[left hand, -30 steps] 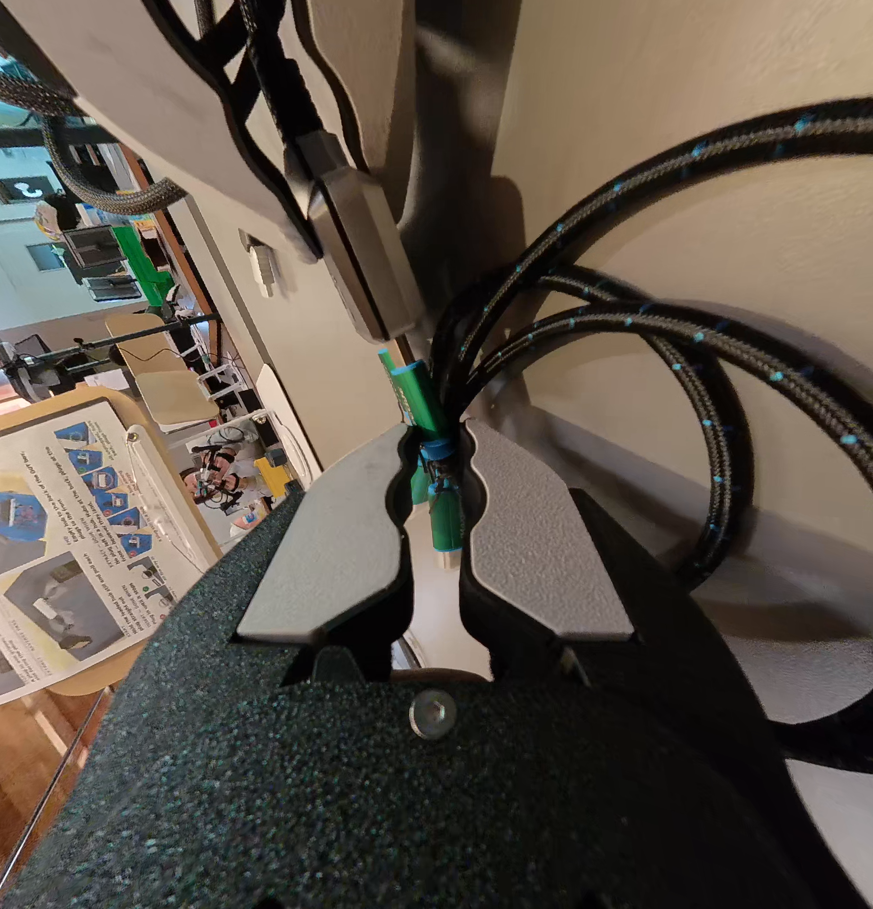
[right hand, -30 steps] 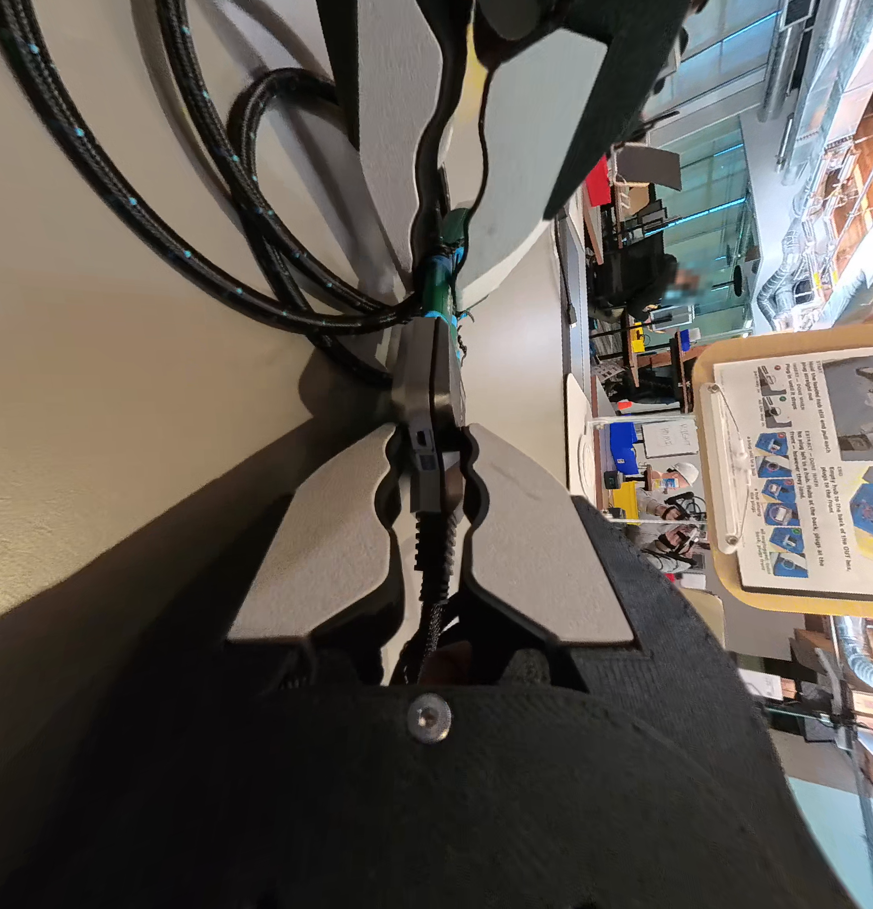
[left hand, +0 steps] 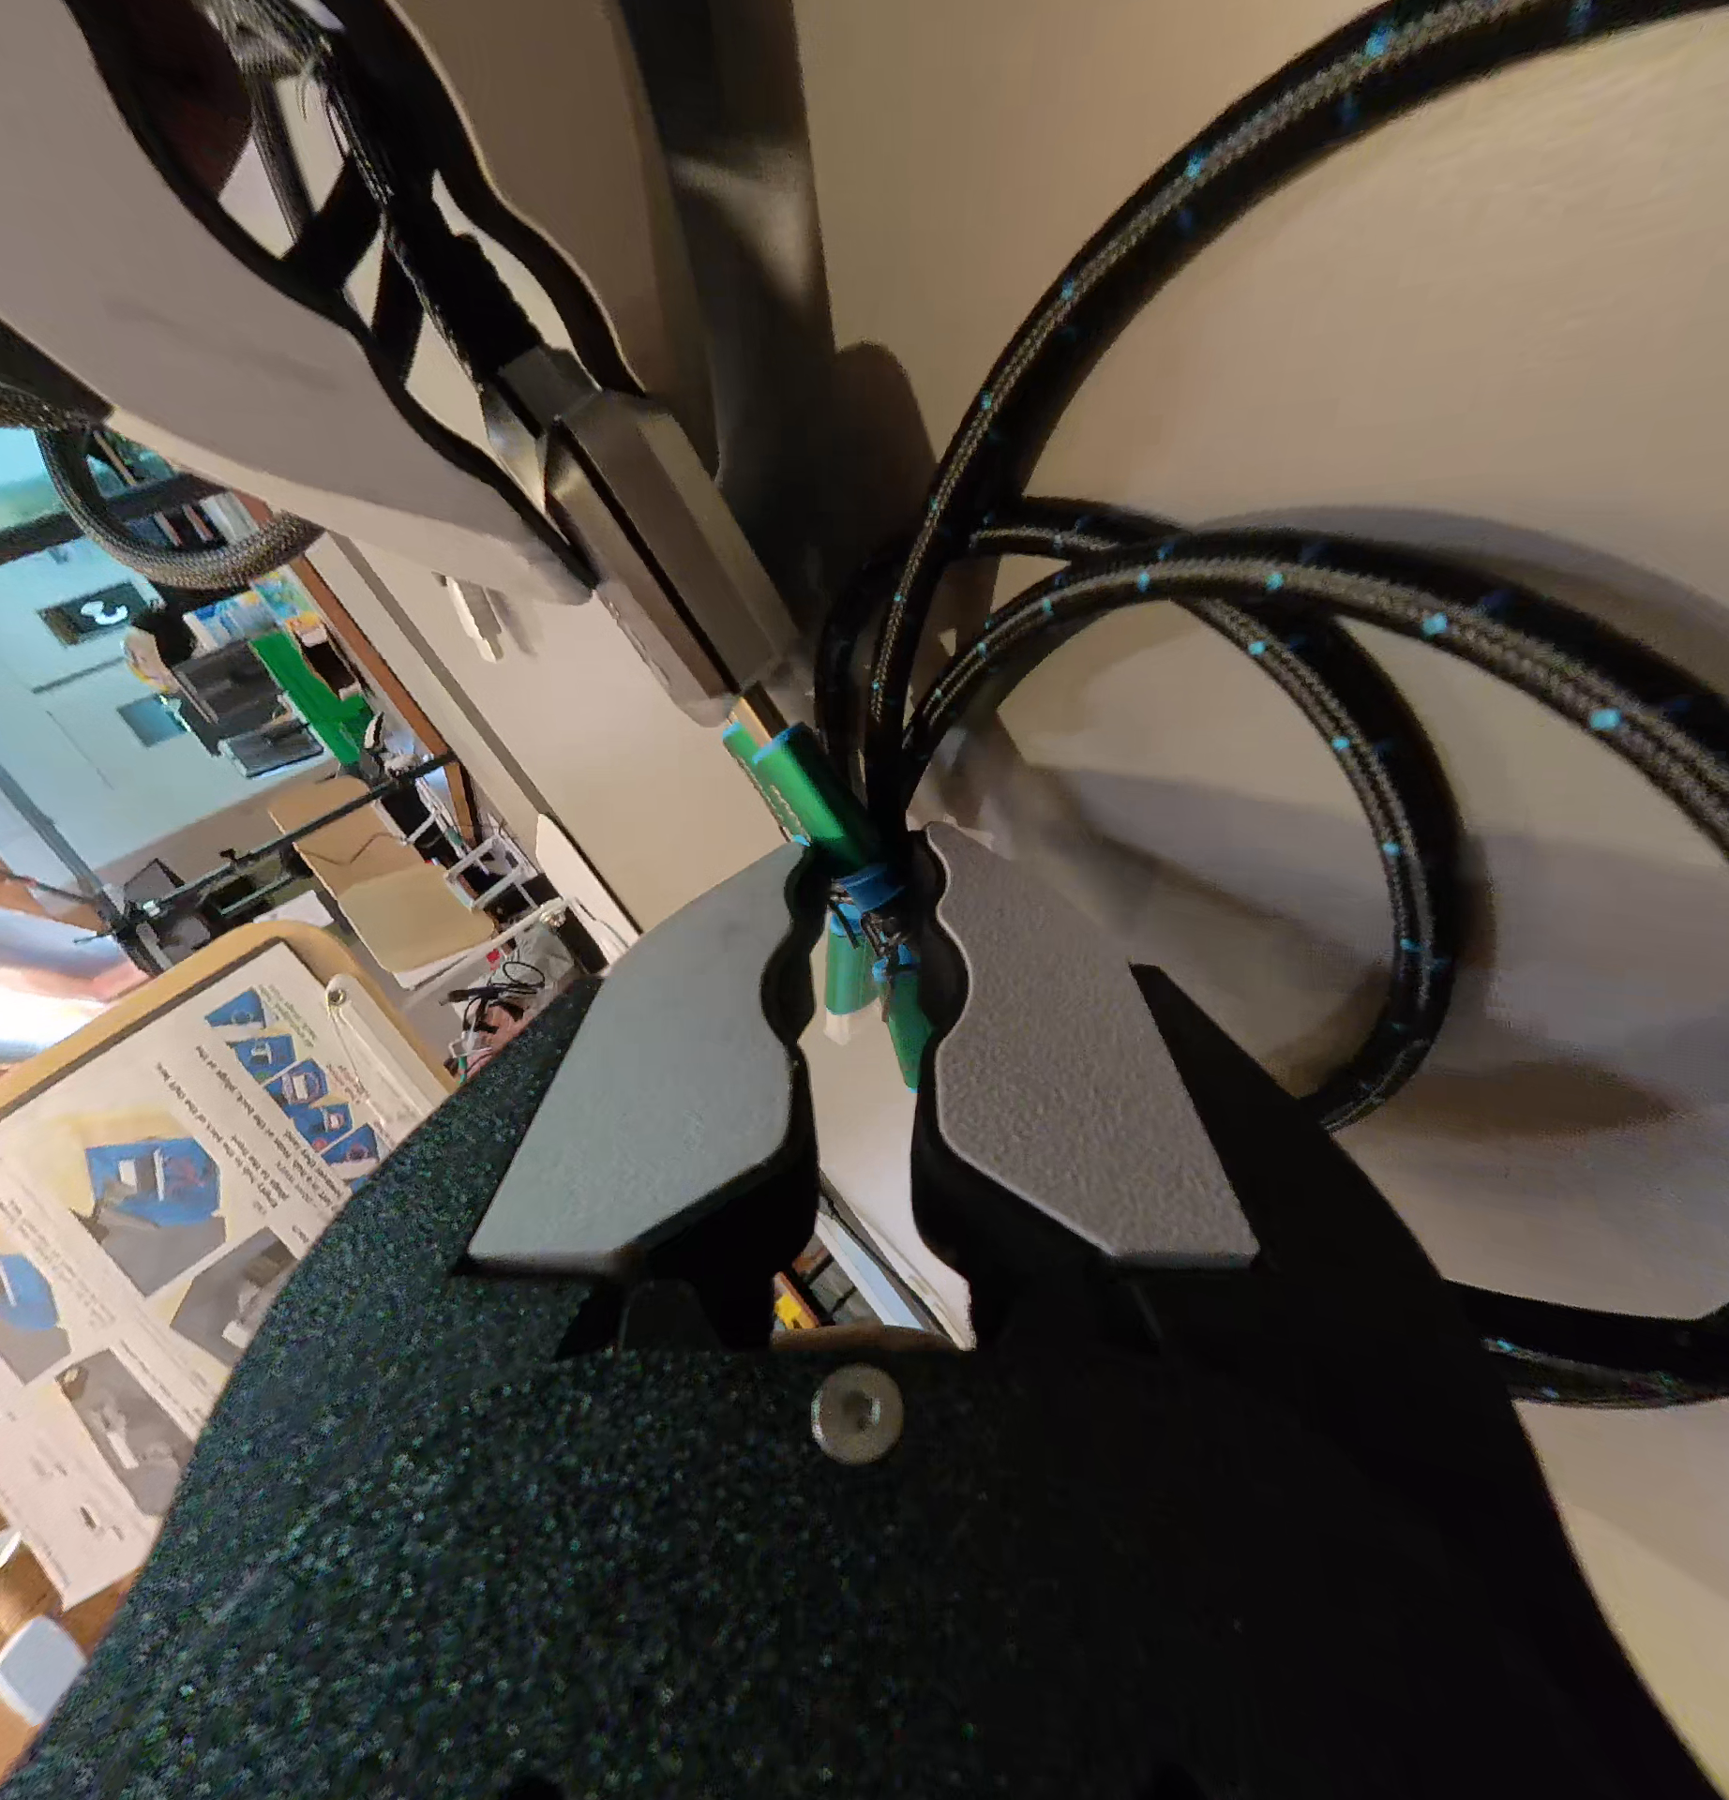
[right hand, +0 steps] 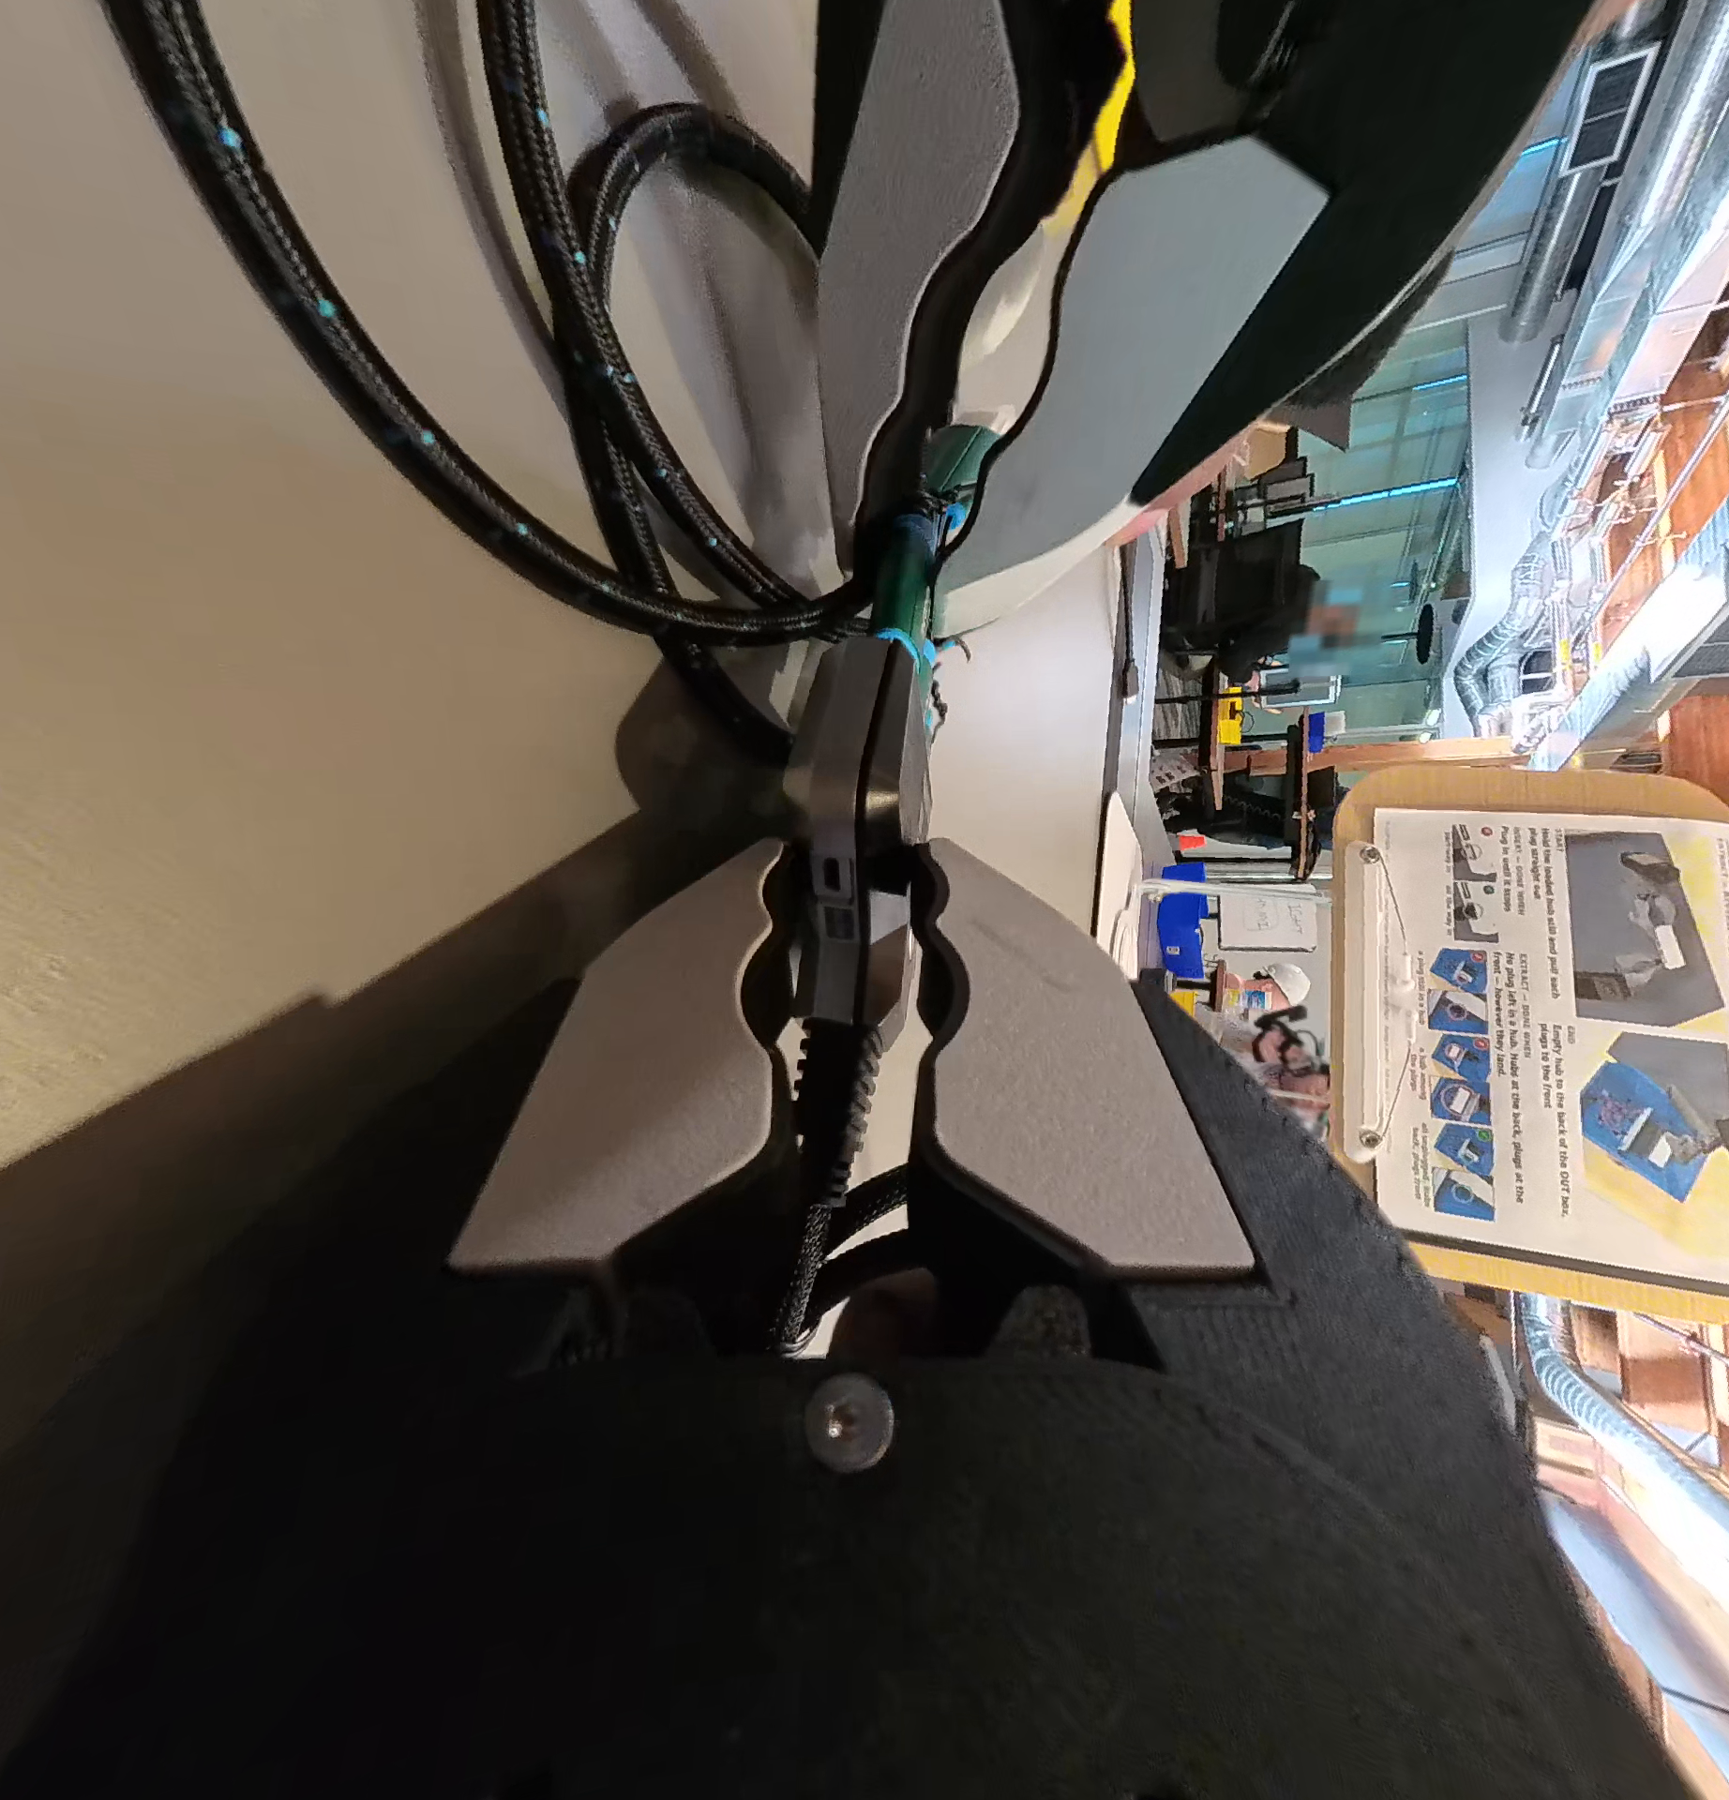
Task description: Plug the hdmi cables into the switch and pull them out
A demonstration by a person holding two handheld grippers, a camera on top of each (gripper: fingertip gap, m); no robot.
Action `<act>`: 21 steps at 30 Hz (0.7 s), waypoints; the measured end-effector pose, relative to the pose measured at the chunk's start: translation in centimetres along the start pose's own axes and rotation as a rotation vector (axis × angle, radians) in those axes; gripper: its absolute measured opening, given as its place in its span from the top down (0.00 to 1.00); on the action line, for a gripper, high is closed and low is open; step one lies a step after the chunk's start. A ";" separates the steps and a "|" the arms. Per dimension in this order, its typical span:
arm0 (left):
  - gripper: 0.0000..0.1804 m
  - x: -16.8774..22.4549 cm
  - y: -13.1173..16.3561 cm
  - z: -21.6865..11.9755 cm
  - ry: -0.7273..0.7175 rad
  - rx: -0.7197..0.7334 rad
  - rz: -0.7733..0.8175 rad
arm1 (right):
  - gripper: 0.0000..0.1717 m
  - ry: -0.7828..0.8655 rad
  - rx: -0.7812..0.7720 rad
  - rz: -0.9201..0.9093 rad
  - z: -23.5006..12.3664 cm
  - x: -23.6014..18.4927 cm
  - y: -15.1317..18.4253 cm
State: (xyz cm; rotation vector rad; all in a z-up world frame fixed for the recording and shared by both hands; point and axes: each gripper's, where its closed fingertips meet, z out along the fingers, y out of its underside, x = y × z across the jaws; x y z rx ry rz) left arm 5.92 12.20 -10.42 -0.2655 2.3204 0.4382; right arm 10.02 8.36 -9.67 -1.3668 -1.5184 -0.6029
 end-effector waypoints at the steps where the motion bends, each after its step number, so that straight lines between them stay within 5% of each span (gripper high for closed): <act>1: 0.91 0.1 0.0 -0.1 0.003 0.010 0.010 | 0.88 0.000 0.002 -0.003 0.0 0.0 -0.1; 21: 0.92 0.0 0.4 0.1 0.032 -0.023 -0.225 | 0.88 0.013 -0.006 0.027 0.3 0.1 -0.5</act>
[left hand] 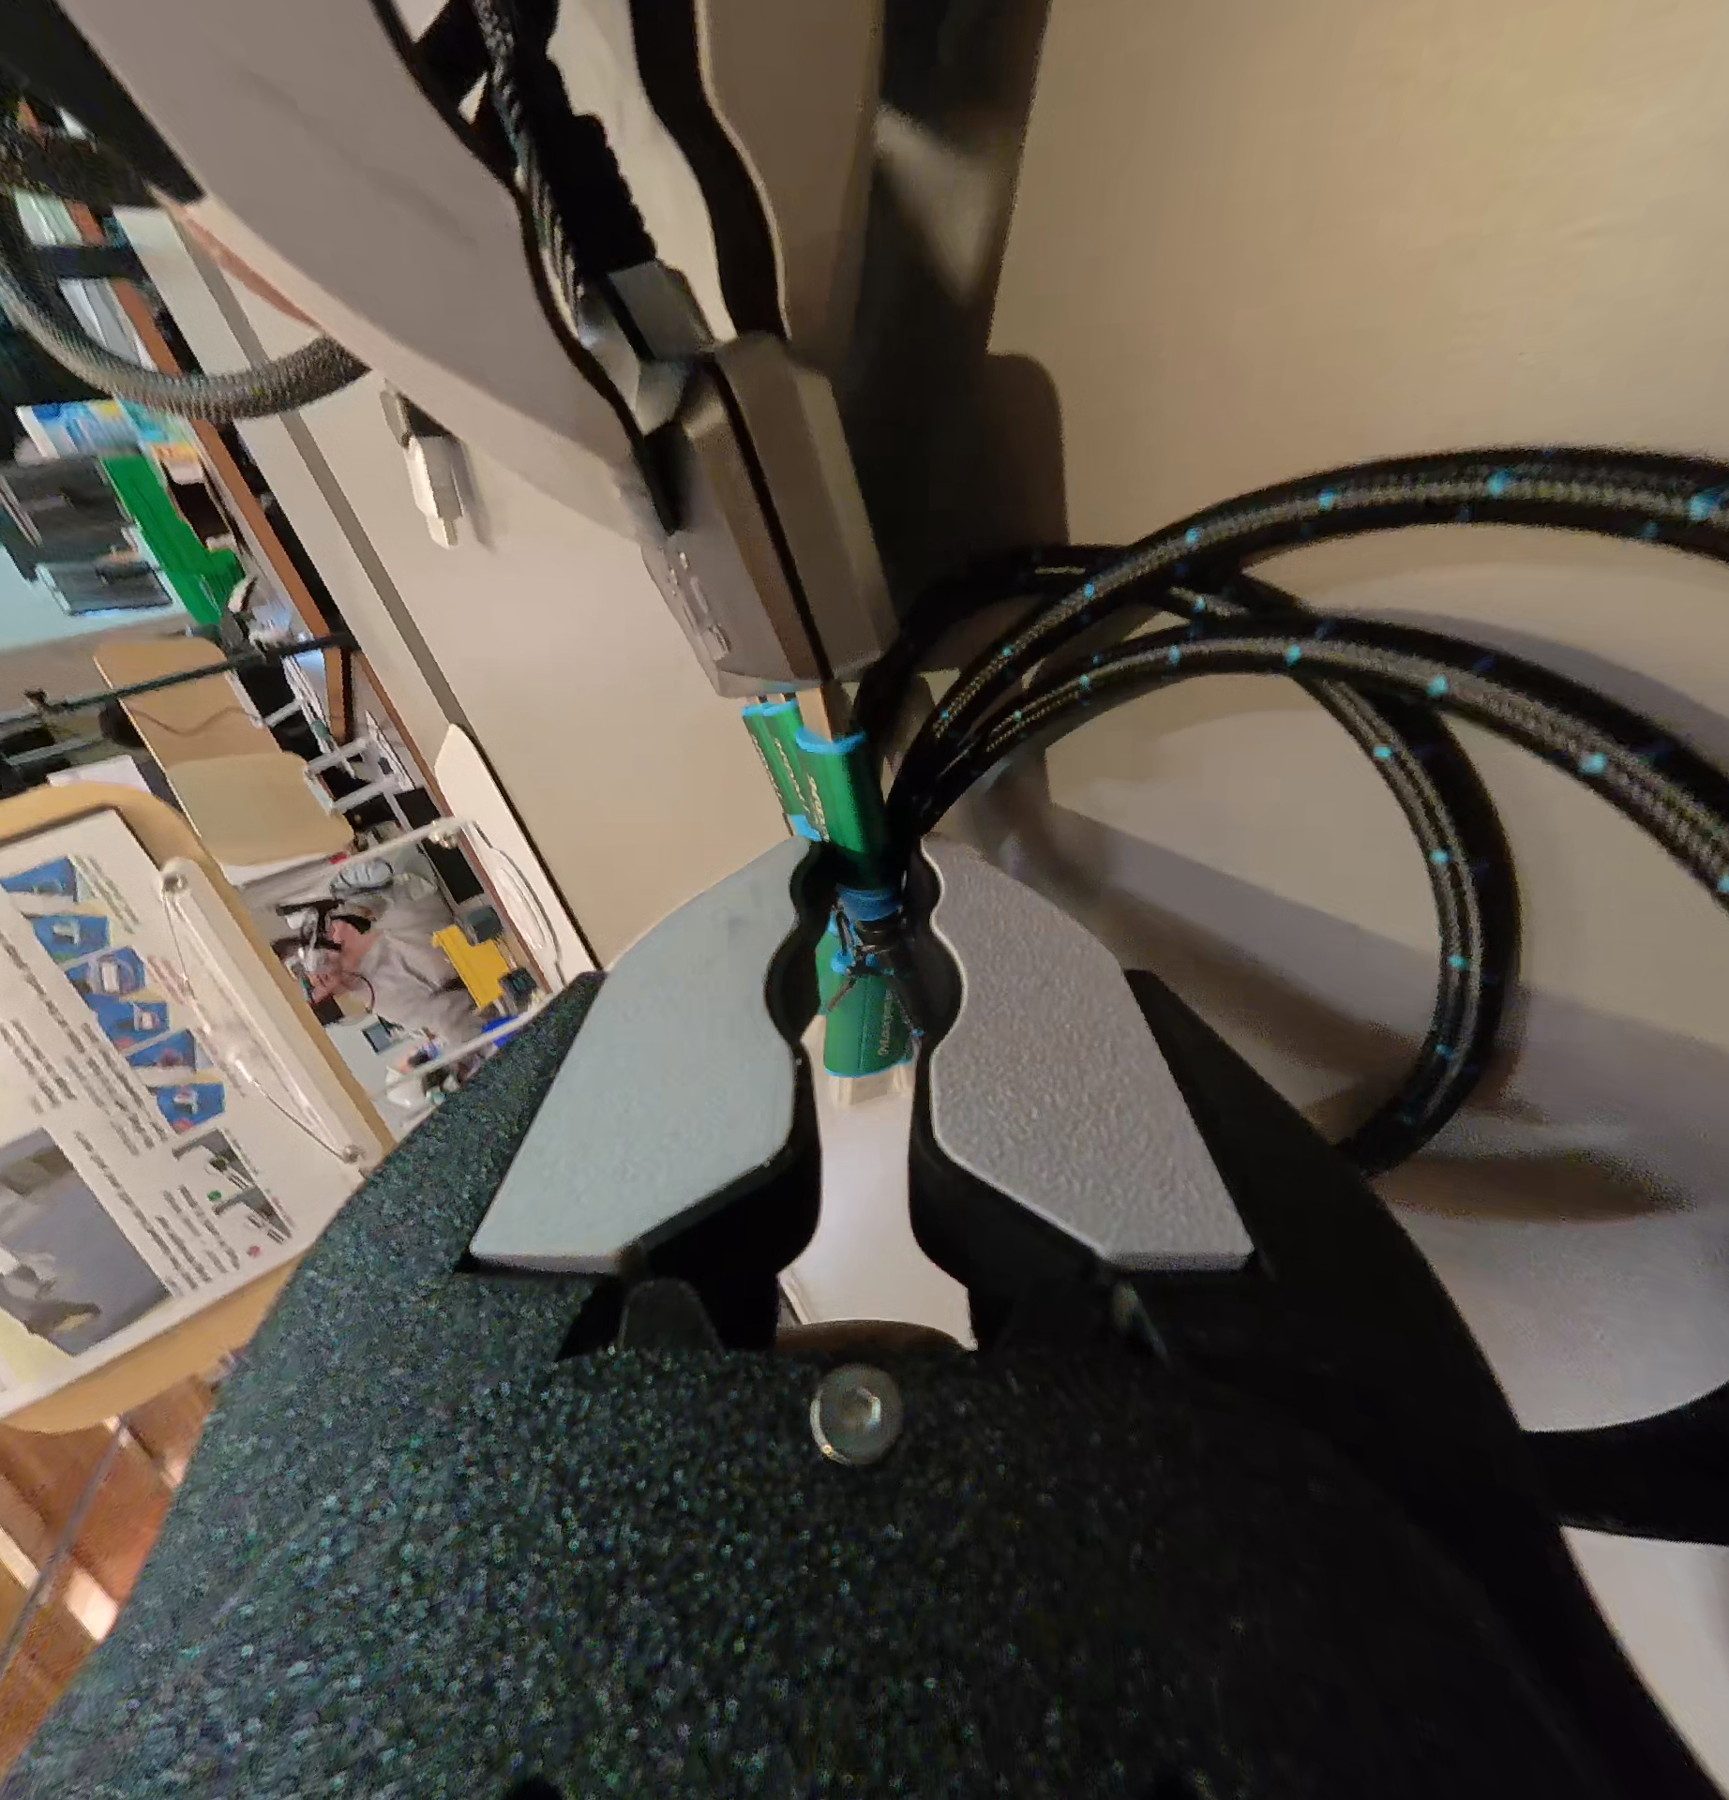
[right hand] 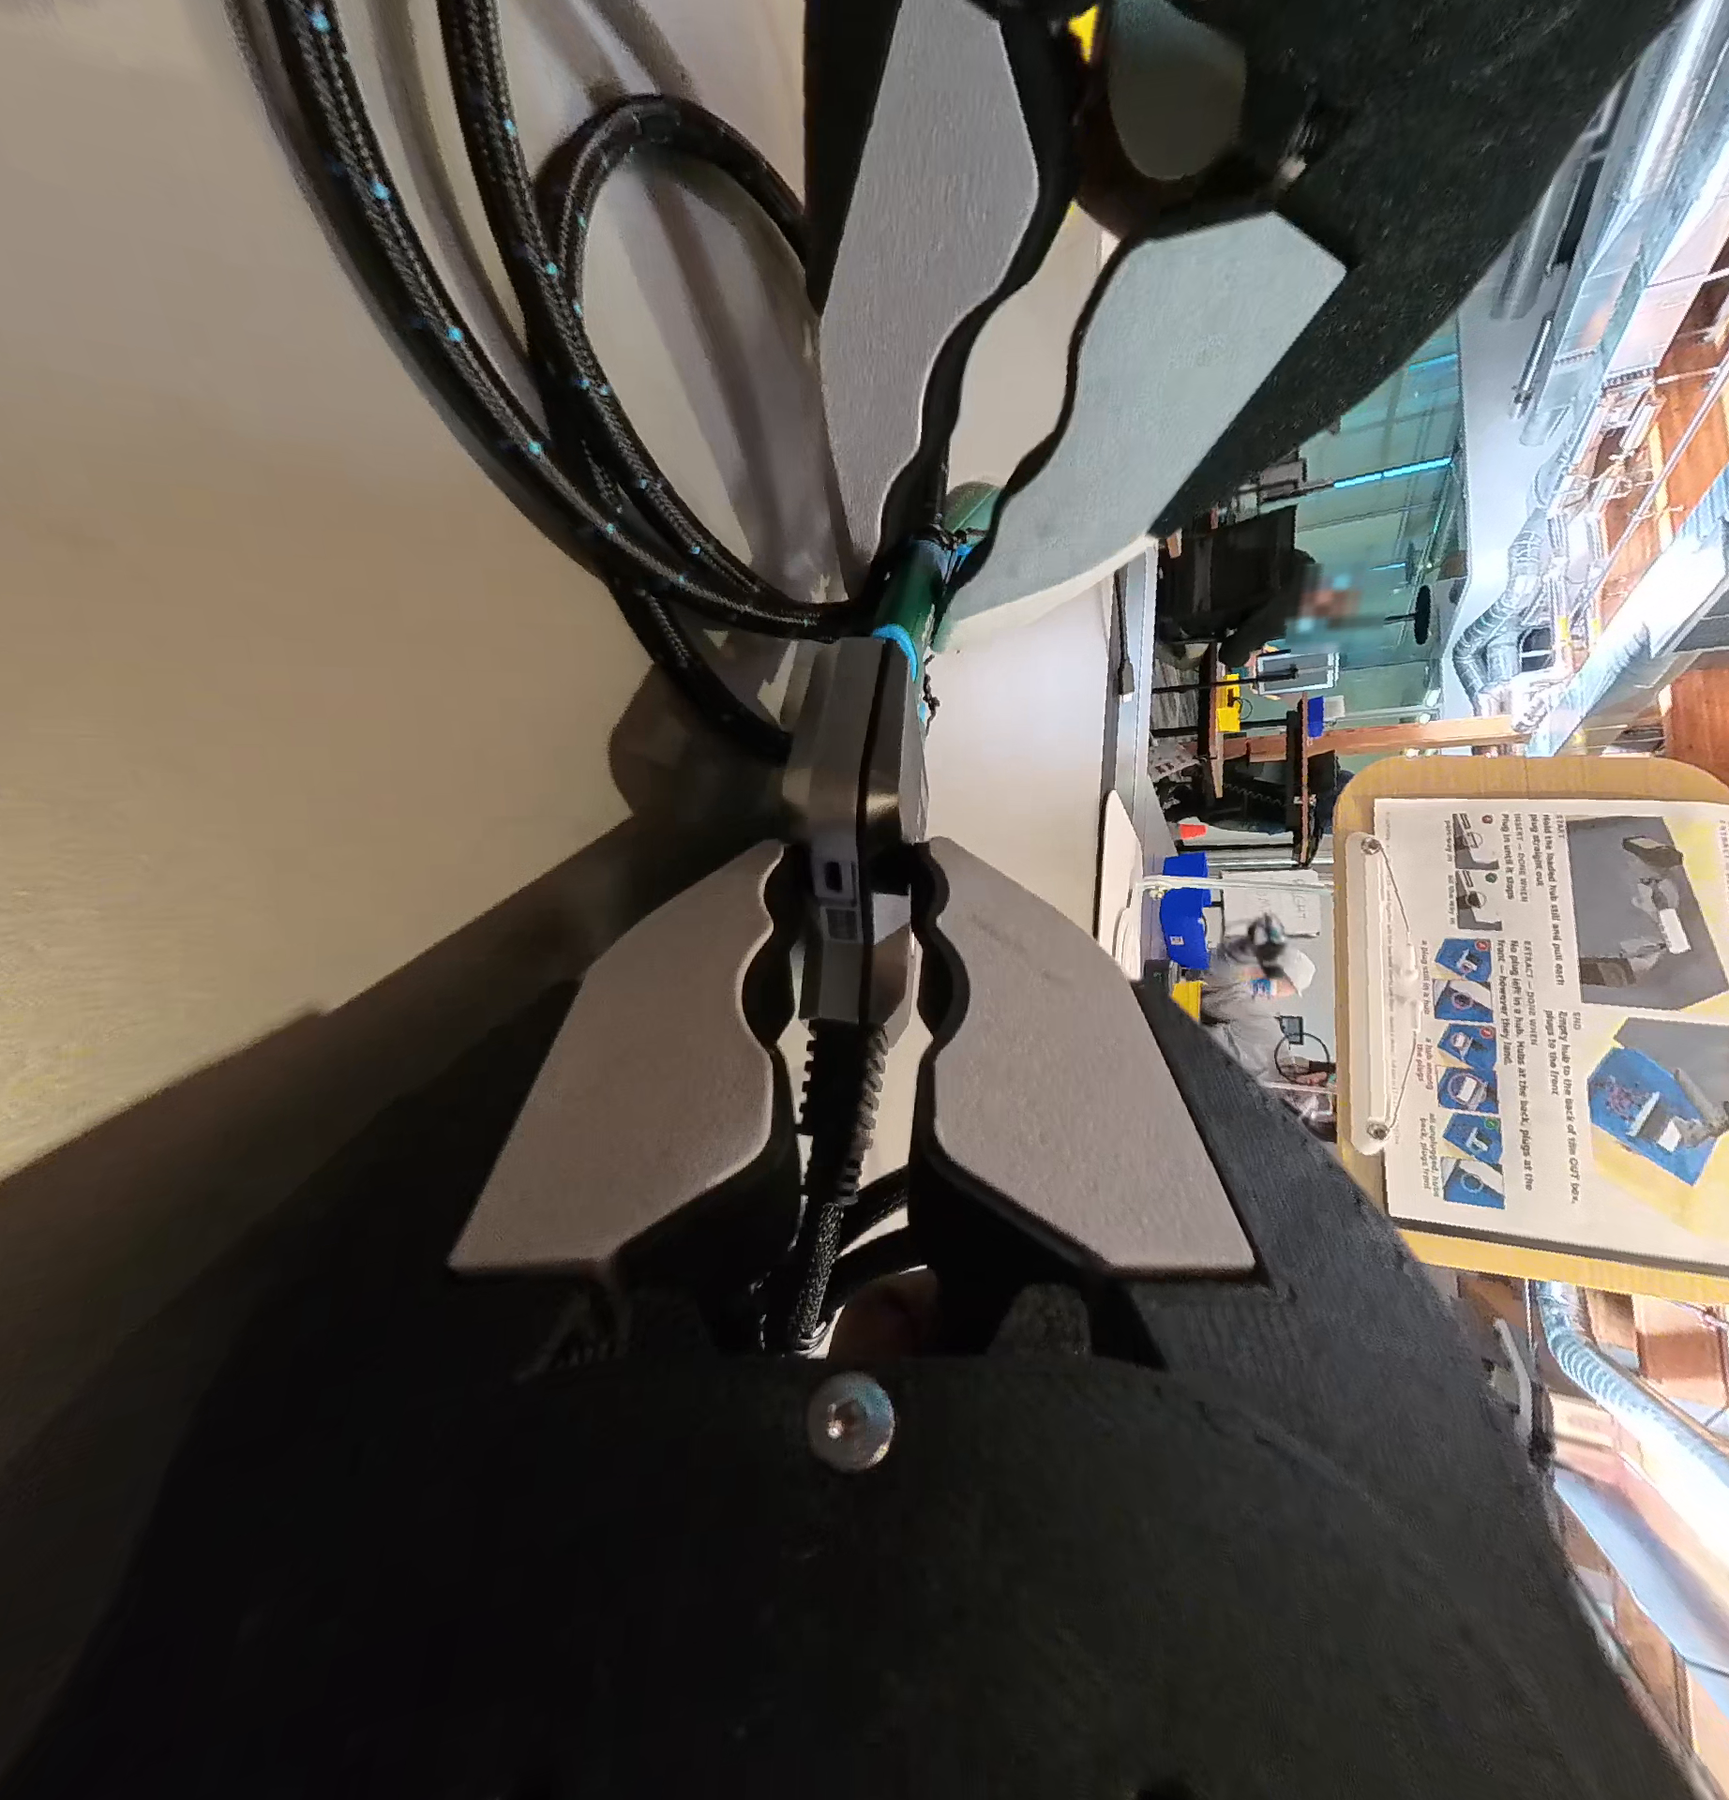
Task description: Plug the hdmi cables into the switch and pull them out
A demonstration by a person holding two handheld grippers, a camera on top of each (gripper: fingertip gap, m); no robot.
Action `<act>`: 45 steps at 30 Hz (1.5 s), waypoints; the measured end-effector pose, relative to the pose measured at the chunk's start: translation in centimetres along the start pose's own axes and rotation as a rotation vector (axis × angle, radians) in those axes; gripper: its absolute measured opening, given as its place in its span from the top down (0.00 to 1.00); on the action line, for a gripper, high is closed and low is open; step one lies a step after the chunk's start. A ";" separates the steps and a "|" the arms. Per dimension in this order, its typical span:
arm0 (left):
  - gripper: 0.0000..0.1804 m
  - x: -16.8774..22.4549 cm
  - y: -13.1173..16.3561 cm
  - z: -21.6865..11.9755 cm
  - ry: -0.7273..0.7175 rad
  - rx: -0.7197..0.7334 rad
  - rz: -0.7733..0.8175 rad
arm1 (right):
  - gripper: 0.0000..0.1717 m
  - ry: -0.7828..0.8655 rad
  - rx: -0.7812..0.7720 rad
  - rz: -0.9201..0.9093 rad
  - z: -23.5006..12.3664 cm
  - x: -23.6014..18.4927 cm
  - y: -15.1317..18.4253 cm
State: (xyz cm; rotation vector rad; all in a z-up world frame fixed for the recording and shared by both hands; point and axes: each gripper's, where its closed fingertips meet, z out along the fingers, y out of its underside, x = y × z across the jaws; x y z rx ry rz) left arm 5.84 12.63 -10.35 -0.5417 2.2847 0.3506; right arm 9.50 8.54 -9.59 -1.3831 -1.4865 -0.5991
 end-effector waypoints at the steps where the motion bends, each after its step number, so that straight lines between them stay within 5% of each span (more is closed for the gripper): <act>1: 0.92 -0.1 0.0 0.1 -0.005 -0.011 -0.019 | 0.88 0.004 -0.007 0.004 0.0 0.0 0.1; 15: 0.93 -0.5 0.4 0.9 -0.017 -0.052 -0.361 | 0.88 0.059 -0.077 0.077 0.4 0.6 0.5; 31: 0.92 -0.1 0.7 1.5 -0.024 -0.088 -0.467 | 0.88 0.133 -0.209 0.153 1.1 1.5 1.9; 39: 0.92 -0.7 0.5 1.2 -0.105 -0.077 -0.155 | 0.88 0.110 -0.155 0.073 0.7 0.9 1.3; 45: 0.92 -0.6 0.4 1.3 -0.096 -0.050 -0.165 | 0.88 0.107 -0.142 0.050 0.7 0.7 1.1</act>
